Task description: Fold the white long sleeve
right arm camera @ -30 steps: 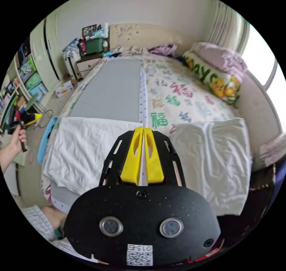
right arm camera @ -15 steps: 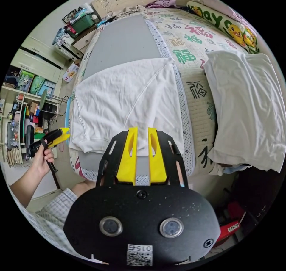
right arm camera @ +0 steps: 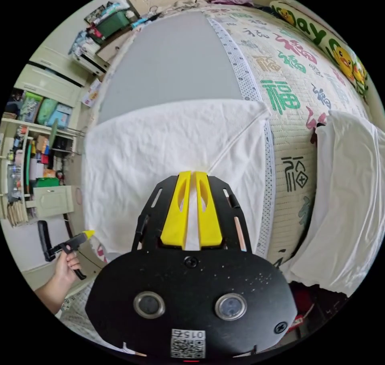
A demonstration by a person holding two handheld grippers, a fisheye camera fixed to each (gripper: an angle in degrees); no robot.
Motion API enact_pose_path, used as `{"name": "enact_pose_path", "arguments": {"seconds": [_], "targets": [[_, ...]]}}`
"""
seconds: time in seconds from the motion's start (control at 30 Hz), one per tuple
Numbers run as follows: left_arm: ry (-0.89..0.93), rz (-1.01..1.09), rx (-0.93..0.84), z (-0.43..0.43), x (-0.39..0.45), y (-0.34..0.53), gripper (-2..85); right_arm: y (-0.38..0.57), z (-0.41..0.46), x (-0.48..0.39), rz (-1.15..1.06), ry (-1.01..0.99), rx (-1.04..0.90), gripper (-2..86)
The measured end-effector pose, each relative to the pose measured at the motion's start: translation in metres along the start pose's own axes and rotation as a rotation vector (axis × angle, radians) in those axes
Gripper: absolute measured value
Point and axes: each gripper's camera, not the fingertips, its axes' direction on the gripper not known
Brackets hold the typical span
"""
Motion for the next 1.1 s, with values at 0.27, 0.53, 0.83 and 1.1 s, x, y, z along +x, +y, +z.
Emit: {"name": "enact_pose_path", "arguments": {"seconds": [0.27, 0.53, 0.83, 1.1], "targets": [[-0.215, 0.104, -0.047, -0.021, 0.073, -0.026, 5.6, 0.039, -0.029, 0.037, 0.083, -0.015, 0.1, 5.7], [-0.322, 0.487, 0.097, -0.083, 0.249, -0.1, 11.4, 0.189, -0.062, 0.134, 0.363, -0.061, 0.159, 7.6], [-0.243, 0.863, 0.003, 0.06, 0.536, -0.245, 13.5, 0.225, -0.015, 0.185, 0.496, -0.243, 0.106, 9.5], [-0.36, 0.959, -0.232, 0.208, 0.665, -0.284, 13.6, 0.229, 0.008, 0.211, 0.521, -0.389, 0.063, 6.8]]}}
